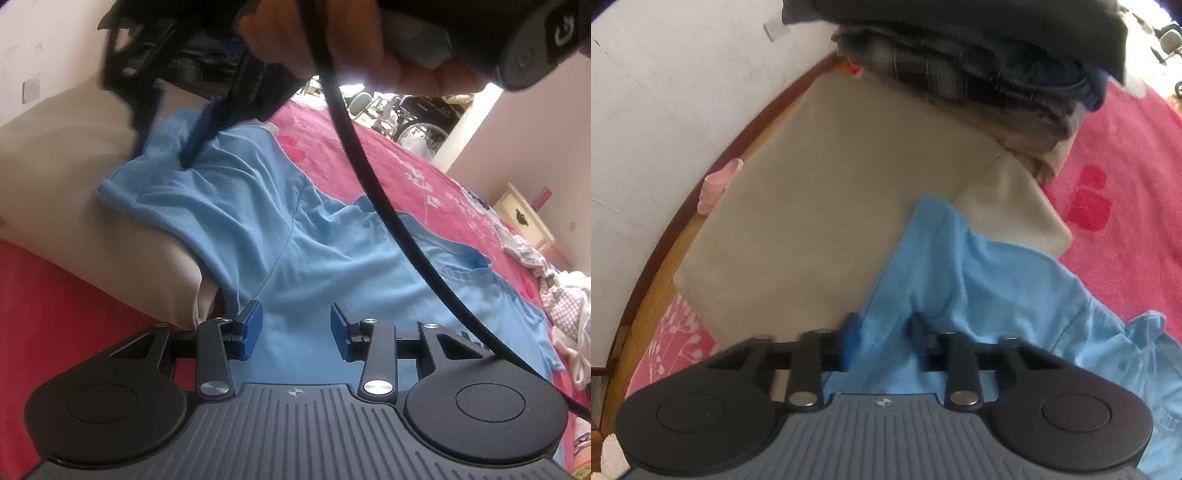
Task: Fold clothes
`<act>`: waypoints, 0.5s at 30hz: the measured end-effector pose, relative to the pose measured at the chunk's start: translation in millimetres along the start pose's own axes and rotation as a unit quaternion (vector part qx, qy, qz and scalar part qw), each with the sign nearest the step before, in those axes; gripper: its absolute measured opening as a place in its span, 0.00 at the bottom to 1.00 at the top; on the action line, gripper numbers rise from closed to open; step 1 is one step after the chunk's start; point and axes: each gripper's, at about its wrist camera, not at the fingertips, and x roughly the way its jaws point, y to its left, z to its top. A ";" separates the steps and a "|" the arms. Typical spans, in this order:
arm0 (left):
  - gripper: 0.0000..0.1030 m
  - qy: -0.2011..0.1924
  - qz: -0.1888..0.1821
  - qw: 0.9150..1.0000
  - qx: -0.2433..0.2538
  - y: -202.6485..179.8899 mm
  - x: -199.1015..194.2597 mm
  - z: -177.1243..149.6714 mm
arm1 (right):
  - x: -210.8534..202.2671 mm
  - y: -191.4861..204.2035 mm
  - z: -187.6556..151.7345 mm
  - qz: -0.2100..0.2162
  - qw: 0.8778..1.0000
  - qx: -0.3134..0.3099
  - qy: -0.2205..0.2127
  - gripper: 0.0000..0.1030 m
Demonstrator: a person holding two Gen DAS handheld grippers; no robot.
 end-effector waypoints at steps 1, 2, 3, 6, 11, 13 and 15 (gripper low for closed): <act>0.39 0.000 -0.002 1.000 0.003 -0.6 -0.5 -0.6 | -6.1 -6.4 -0.9 0.007 1.000 0.005 -0.009 0.08; 0.39 -0.001 -0.004 1.000 0.008 -2.2 -0.2 -1.2 | -13.2 -13.3 -1.7 0.016 1.000 0.011 -0.019 0.07; 0.39 -0.003 -0.005 1.000 0.017 -4.8 -0.4 -2.3 | -23.2 -21.7 -3.1 0.027 0.999 0.018 -0.031 0.06; 0.39 -0.006 -0.012 0.999 0.038 -12.2 -0.6 -5.5 | -56.1 -47.3 -13.9 0.044 0.996 0.041 -0.073 0.06; 0.39 -0.023 -0.012 0.997 0.079 -23.8 -4.8 -12.7 | -103.5 -98.1 -33.2 0.074 0.982 0.095 -0.147 0.06; 0.39 -0.023 -0.011 0.995 0.092 -26.1 -6.0 -15.8 | -111.0 -121.5 -51.8 0.086 0.974 0.126 -0.170 0.06; 0.39 -0.022 -0.009 0.994 0.105 -28.2 -5.7 -17.7 | -118.2 -144.3 -70.7 0.097 0.964 0.156 -0.192 0.06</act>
